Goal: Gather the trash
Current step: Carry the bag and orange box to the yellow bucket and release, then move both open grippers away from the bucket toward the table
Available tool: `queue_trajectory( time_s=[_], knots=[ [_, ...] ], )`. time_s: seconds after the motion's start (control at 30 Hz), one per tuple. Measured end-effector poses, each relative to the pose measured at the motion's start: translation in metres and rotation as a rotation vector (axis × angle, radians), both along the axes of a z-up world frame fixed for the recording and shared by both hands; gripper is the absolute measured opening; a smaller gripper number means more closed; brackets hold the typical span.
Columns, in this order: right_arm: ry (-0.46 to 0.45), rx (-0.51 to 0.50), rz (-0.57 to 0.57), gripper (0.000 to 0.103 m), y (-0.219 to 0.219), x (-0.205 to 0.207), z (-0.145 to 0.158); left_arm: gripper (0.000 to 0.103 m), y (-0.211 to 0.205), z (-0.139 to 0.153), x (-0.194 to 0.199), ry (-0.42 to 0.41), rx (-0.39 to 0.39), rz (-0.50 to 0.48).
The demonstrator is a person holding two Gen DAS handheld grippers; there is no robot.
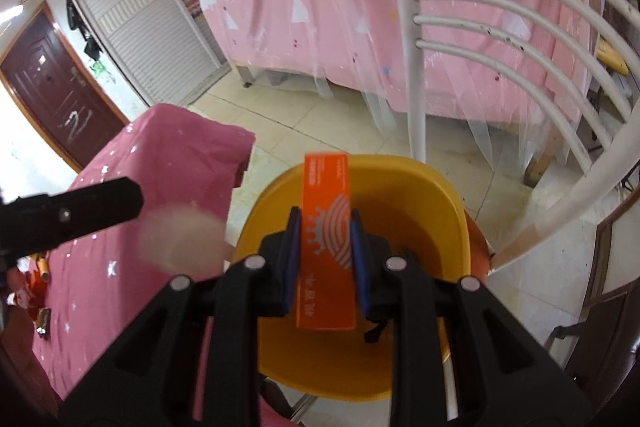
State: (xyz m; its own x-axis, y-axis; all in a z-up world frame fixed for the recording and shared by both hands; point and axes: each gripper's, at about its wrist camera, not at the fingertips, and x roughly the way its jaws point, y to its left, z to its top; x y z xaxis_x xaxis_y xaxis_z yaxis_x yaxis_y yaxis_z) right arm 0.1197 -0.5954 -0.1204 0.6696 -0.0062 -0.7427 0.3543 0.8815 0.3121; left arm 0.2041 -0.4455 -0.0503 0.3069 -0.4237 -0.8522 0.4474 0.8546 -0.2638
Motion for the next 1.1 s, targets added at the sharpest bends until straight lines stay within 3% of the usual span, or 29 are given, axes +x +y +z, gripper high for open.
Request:
queue_trajectory(
  time_s=[0.03,0.13,0.37,0.43,0.67,0.73,0.83,0.93,1.1],
  knots=[
    [-0.001,0.003,-0.003,0.025,-0.001,0.0,0.0,0.069,-0.003,-0.001,0.0,-0.001,0.006,0.001],
    [-0.009,0.006,-0.01,0.046,-0.003,-0.001,-0.001,0.069,-0.004,-0.002,-0.003,-0.007,0.017,-0.005],
    [-0.024,-0.007,0.012,0.048,0.008,0.0,0.007,0.069,0.014,0.008,-0.009,-0.02,0.019,0.008],
    [-0.031,-0.015,0.02,0.056,0.014,0.0,0.011,0.069,0.024,0.014,-0.012,-0.013,-0.009,0.016],
    [-0.085,-0.065,0.081,0.057,0.051,0.0,0.035,0.07,0.063,0.042,-0.028,-0.056,-0.055,0.039],
    [-0.098,-0.087,0.102,0.058,0.062,0.0,0.042,0.07,0.076,0.049,-0.031,-0.063,-0.073,0.048],
    [-0.124,-0.101,0.131,0.068,0.079,-0.004,0.052,0.07,0.102,0.057,-0.036,-0.093,-0.088,0.071],
    [-0.147,-0.101,0.173,0.068,0.095,-0.005,0.061,0.07,0.13,0.063,-0.045,-0.157,-0.069,0.1],
    [-0.156,-0.112,0.24,0.069,0.125,-0.002,0.069,0.07,0.169,0.064,-0.045,-0.163,-0.064,0.141]
  ],
)
